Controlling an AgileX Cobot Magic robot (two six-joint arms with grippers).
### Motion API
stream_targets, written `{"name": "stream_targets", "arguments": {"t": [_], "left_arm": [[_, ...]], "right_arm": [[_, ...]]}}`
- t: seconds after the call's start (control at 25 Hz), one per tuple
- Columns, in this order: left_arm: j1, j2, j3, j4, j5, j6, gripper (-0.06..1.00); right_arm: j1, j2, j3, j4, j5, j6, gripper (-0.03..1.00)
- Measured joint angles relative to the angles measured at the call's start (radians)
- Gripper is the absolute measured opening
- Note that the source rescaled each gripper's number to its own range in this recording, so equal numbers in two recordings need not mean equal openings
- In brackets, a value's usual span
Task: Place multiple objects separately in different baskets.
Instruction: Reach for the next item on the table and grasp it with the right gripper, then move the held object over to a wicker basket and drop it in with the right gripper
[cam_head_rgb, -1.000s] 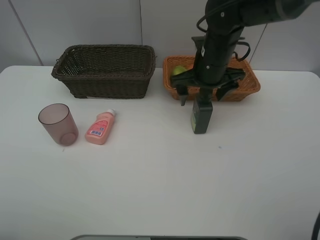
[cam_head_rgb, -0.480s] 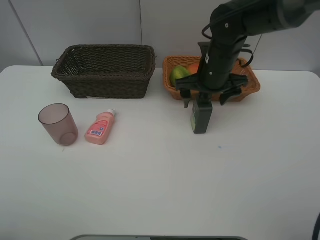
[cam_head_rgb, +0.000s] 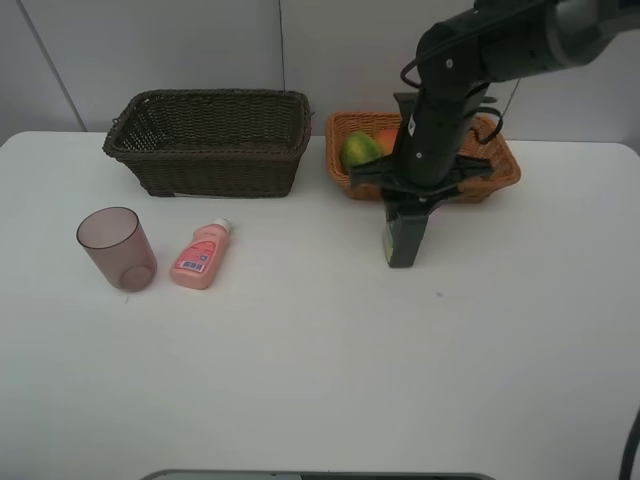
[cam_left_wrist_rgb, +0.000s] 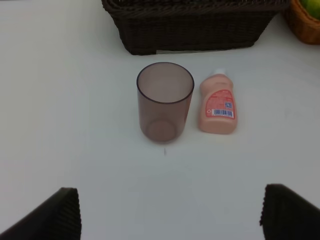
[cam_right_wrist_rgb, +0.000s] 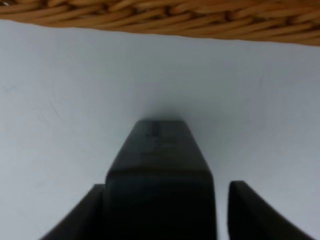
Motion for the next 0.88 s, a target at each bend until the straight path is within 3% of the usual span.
{"name": "stream_targets", "arguments": {"t": [0.04,0.88], "left_arm": [[0.0,0.0,0.0,0.0,0.0,0.0,0.92],[0.0,0.0,0.0,0.0,0.0,0.0,0.92]], "right_arm": [[0.001,0.005,0.0,0.0,0.0,0.0,0.0],[0.002,0.0,0.0,-0.002,0.0,0.0,0.01]]}}
